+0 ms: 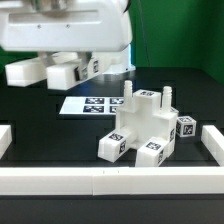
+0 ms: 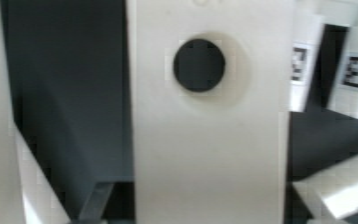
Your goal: Assemble chair
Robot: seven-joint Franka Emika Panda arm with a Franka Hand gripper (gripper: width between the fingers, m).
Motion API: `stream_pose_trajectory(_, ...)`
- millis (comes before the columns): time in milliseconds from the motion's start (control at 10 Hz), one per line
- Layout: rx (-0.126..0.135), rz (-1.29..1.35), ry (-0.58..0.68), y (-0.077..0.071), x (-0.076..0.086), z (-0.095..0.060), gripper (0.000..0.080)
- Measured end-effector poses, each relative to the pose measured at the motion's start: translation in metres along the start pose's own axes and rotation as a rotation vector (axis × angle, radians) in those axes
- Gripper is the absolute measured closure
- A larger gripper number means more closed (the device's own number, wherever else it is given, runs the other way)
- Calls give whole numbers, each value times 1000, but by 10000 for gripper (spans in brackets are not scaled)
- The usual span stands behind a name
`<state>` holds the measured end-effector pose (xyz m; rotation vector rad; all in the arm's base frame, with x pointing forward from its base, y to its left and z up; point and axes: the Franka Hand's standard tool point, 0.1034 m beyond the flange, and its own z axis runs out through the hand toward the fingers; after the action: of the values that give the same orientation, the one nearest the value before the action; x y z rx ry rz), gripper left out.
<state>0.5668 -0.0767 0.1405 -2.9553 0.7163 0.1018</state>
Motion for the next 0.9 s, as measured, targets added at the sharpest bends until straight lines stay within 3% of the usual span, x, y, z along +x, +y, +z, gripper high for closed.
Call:
stream_pose_trajectory(100,6,32,-2,-24,-9,-8,515)
stream_pose_trajectory(200,9,25,-1,-36,-13,-10,515)
stream_pose_trajectory(600,6,54,0,-37,-14,-5,515)
stream_pose_trajectory(900,0,121,14,-90,-37,-2,515)
